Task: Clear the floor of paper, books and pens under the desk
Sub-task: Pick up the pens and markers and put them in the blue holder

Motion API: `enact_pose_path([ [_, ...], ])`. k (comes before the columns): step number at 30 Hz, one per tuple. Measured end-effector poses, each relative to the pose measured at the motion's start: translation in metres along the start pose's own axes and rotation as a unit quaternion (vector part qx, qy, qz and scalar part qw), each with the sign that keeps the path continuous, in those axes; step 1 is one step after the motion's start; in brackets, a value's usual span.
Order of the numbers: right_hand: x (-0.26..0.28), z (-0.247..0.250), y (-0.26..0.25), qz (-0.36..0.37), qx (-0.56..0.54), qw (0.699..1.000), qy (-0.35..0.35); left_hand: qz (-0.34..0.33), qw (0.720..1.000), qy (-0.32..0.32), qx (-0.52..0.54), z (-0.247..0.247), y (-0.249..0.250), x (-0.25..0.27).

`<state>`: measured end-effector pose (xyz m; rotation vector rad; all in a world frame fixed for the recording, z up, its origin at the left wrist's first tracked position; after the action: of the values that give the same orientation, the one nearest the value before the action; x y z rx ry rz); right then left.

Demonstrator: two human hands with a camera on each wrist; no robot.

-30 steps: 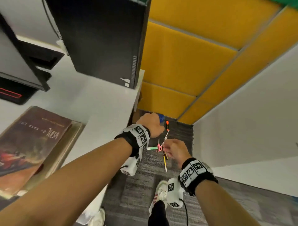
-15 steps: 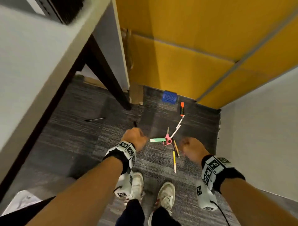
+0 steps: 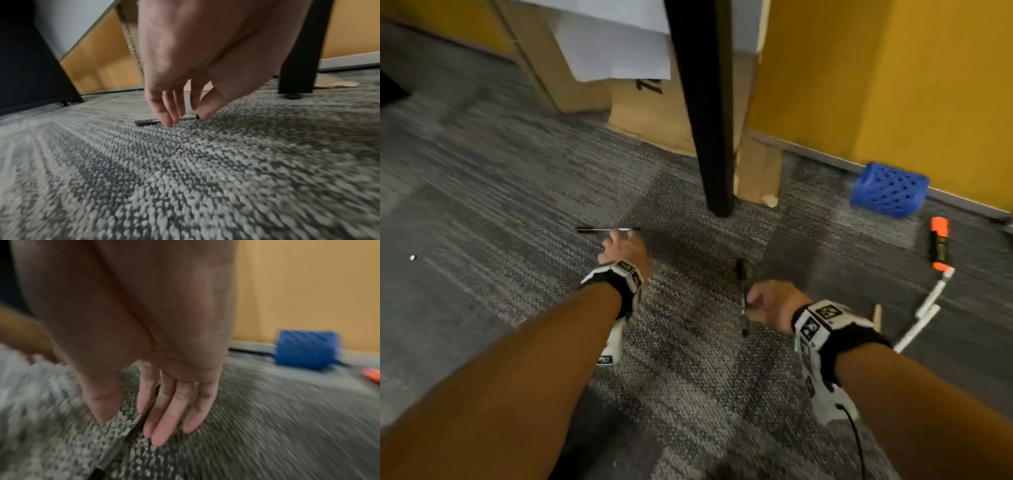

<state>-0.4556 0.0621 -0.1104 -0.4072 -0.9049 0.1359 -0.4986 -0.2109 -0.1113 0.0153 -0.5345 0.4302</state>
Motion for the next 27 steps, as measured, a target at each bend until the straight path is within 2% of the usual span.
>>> enact_pose_path([
  [3,-0.025,-0.008,-0.017,0.035,0.051,0.998,0.021,0.036,0.999,0.031,-0.005,0.0,-0.013,-0.023],
  [5,-0.028,-0.01,-0.024,0.044,0.054,0.996,0.051,0.002,0.999,0.031,-0.021,-0.006,-0.016,-0.039],
  [8,-0.021,-0.019,-0.021,0.044,0.037,0.994,0.095,-0.041,0.998,-0.018,-0.048,-0.017,-0.015,-0.052],
  [10,-0.02,-0.02,-0.015,0.037,0.03,0.992,0.117,-0.05,0.996,0.006,-0.07,-0.013,-0.012,-0.057],
  [13,-0.025,-0.018,0.003,-0.001,0.0,0.994,0.109,-0.069,0.991,0.096,-0.065,0.001,-0.004,-0.057],
  [15,-0.028,-0.014,0.016,-0.022,-0.05,0.994,0.095,-0.088,0.982,0.134,-0.095,0.009,0.006,-0.05],
  [17,-0.028,-0.012,0.029,-0.041,-0.11,0.991,0.064,-0.12,0.981,0.12,-0.096,0.011,0.027,-0.037],
  [19,-0.024,-0.004,0.039,-0.058,-0.196,0.978,0.041,-0.18,0.976,0.104,-0.06,0.015,0.062,-0.013],
  [21,-0.016,0.018,0.047,-0.064,-0.289,0.954,0.049,-0.261,0.959,0.111,-0.022,0.022,0.108,0.022],
  [23,0.0,0.047,0.054,-0.067,-0.331,0.938,0.072,-0.351,0.927,0.133,0.018,0.028,0.159,0.067],
  [25,0.021,0.079,0.064,-0.05,-0.37,0.918,0.131,-0.433,0.884,0.169,0.042,0.034,0.206,0.116],
  [27,0.047,0.102,0.086,-0.047,-0.416,0.885,0.206,-0.492,0.847,0.193,0.054,0.034,0.243,0.157],
])
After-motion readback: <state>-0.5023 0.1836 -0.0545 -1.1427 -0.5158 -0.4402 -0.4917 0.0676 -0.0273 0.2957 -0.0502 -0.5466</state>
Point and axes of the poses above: each hand's wrist, its own x-axis away from the middle knuckle, its own z-axis out of the back of the hand, y = z × x, the point moved 9 cm from there along -x, towards the middle knuckle, and after that the axes turned 5 degrees about -x, right-handed, at the moved point
